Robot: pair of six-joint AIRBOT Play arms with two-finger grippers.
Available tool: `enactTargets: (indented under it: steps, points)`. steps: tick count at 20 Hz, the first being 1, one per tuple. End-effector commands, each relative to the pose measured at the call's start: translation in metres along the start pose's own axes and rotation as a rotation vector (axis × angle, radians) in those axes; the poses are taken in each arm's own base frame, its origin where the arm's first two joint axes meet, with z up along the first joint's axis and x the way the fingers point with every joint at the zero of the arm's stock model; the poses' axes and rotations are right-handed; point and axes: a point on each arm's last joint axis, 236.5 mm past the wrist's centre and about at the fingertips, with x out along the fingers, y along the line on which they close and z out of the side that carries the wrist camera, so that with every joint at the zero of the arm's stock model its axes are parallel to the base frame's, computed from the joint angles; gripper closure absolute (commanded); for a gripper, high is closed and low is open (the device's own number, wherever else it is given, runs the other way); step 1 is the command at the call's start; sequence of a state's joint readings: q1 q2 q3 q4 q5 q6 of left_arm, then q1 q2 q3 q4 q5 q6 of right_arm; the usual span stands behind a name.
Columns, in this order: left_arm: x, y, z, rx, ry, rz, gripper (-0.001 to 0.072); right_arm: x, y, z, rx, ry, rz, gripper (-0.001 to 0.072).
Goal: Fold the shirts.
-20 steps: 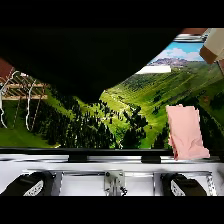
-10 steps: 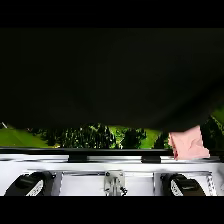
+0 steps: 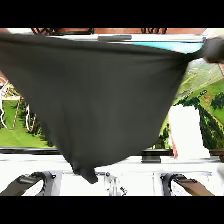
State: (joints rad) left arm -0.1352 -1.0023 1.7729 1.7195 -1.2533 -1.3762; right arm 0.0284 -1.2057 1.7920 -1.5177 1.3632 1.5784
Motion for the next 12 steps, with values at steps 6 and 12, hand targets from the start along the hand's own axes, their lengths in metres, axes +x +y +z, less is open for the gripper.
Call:
enactTargets:
  steps: [6,12]
  points:
    - [0.195,-0.004,-0.157,-0.156,0.538,0.013,0.068,0.244,0.07,-0.029,0.115,0.092,0.102,0.065]
    - [0.253,-0.077,-0.217,-0.287,0.709,-0.197,0.0679,0.306,0.052,-0.084,0.187,0.238,0.052,0.065]
